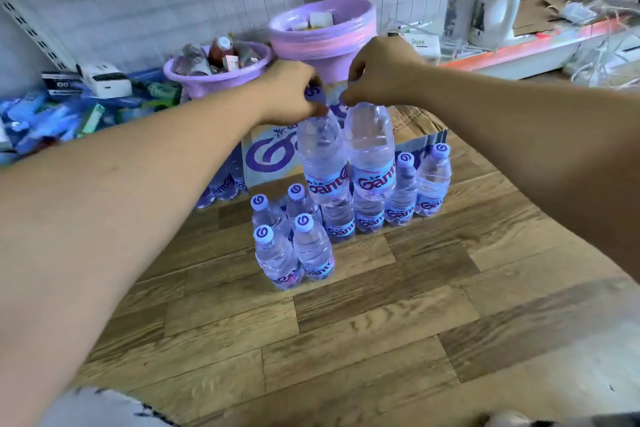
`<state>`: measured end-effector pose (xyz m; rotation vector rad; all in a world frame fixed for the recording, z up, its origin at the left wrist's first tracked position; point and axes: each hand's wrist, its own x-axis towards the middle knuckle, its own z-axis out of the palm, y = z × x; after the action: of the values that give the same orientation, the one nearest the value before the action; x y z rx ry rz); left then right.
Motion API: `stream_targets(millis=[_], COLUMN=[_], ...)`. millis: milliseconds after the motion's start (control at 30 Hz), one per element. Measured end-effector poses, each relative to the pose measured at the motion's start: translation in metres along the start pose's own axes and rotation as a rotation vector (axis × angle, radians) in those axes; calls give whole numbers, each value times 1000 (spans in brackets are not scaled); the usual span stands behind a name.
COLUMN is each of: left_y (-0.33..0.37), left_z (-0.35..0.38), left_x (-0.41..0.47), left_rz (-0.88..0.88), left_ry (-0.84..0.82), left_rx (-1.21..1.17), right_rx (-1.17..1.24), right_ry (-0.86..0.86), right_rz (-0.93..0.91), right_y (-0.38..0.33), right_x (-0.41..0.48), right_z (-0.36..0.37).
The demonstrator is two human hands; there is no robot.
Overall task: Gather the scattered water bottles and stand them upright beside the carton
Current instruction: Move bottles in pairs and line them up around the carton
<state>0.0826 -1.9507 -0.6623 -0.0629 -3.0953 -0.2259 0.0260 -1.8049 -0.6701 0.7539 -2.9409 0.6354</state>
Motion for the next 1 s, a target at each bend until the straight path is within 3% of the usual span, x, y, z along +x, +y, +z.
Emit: stream_targets(millis=[500, 833, 1000], left_y=[16, 21, 28], left_z=[12, 84, 123], left_x=[0, -10, -13], left_rz=[25, -49, -23], left_ry=[-19, -183, -295], left_rx=[-38, 15, 95], right_rx=[-15, -39, -99], right_ry=[-161, -256, -419], right_rz=[30, 49, 39], right_y=[37, 53, 68], right_x=[-3, -9, -14], right_z=[43, 55, 72])
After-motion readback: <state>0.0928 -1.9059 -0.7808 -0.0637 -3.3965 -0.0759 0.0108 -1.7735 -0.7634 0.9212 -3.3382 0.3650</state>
